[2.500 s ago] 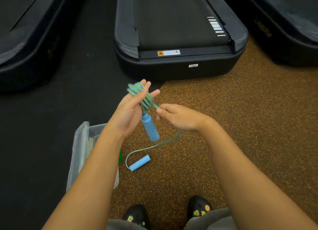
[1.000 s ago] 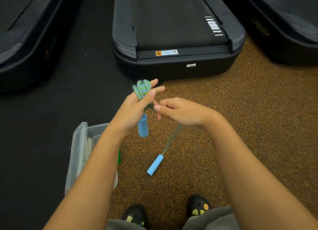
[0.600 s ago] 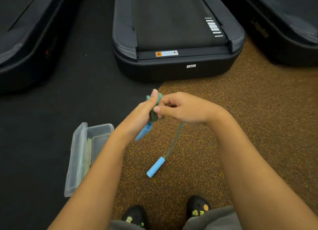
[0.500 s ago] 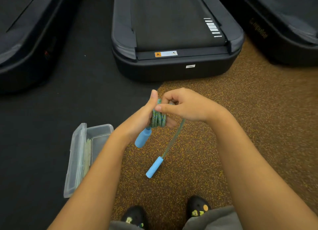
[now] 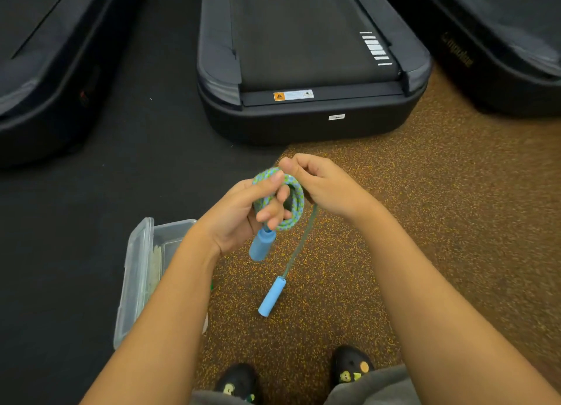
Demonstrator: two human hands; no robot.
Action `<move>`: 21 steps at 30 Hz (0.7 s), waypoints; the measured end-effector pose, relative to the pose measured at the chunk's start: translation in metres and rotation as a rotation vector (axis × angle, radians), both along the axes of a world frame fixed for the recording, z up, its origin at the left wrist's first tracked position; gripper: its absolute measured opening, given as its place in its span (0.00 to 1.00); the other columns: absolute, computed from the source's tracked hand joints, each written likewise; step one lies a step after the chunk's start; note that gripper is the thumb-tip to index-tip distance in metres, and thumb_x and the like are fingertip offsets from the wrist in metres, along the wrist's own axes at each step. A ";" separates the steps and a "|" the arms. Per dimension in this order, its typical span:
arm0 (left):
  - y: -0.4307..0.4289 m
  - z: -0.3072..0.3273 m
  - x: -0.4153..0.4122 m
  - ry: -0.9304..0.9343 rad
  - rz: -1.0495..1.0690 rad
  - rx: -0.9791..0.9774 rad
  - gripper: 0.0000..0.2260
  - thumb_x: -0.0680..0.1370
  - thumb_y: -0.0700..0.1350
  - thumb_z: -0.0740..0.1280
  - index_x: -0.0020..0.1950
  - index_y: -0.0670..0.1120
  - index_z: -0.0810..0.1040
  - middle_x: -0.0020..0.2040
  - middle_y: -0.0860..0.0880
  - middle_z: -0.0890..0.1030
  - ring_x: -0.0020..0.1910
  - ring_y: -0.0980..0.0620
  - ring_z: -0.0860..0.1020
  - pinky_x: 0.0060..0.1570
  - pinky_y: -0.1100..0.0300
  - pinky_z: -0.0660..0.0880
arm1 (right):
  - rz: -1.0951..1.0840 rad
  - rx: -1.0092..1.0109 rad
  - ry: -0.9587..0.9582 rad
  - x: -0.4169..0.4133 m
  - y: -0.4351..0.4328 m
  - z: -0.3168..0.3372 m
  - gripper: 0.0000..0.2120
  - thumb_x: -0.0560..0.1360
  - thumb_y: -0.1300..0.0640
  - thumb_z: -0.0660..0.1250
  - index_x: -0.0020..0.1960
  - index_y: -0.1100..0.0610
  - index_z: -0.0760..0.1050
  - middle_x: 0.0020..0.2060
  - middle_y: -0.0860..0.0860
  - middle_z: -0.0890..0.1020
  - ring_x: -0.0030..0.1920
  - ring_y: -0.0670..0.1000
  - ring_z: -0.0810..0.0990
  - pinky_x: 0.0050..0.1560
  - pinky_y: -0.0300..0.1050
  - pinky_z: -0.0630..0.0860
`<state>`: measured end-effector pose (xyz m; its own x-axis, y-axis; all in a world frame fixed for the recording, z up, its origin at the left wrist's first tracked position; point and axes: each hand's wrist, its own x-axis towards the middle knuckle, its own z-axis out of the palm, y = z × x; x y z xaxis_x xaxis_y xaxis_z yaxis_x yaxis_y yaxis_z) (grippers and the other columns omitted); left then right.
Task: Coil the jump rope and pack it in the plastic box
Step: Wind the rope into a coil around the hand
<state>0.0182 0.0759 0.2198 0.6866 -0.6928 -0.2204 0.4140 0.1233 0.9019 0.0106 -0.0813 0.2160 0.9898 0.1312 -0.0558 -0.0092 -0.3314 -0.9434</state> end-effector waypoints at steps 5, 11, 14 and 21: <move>0.002 0.001 0.006 0.129 0.169 -0.248 0.17 0.77 0.50 0.56 0.32 0.48 0.76 0.18 0.55 0.67 0.21 0.58 0.69 0.41 0.66 0.76 | 0.008 -0.061 0.046 0.001 0.004 -0.015 0.19 0.80 0.50 0.55 0.39 0.63 0.71 0.21 0.42 0.67 0.23 0.40 0.64 0.27 0.33 0.59; -0.001 -0.005 0.012 0.206 0.361 -0.400 0.17 0.76 0.52 0.58 0.37 0.47 0.81 0.28 0.54 0.78 0.28 0.58 0.75 0.40 0.62 0.76 | 0.068 -0.126 0.105 -0.002 0.010 -0.022 0.17 0.80 0.49 0.53 0.34 0.50 0.70 0.23 0.43 0.68 0.26 0.42 0.65 0.33 0.43 0.61; 0.002 -0.005 0.016 0.213 0.472 -0.456 0.17 0.80 0.50 0.55 0.46 0.45 0.81 0.35 0.53 0.83 0.30 0.59 0.77 0.37 0.65 0.77 | 0.122 -0.201 0.137 -0.006 0.012 -0.021 0.17 0.80 0.49 0.52 0.35 0.49 0.71 0.27 0.45 0.68 0.29 0.45 0.66 0.39 0.46 0.67; 0.003 -0.014 0.021 0.006 0.582 -0.164 0.15 0.81 0.44 0.55 0.65 0.41 0.71 0.57 0.48 0.81 0.47 0.58 0.82 0.50 0.65 0.77 | 0.286 -0.309 0.235 -0.012 0.016 -0.004 0.08 0.79 0.54 0.57 0.43 0.52 0.72 0.29 0.47 0.71 0.31 0.47 0.71 0.41 0.44 0.71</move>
<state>0.0395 0.0785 0.2053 0.9621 -0.2291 -0.1476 0.2420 0.4688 0.8495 -0.0012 -0.0655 0.2116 0.8724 0.3385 -0.3526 -0.0774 -0.6165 -0.7835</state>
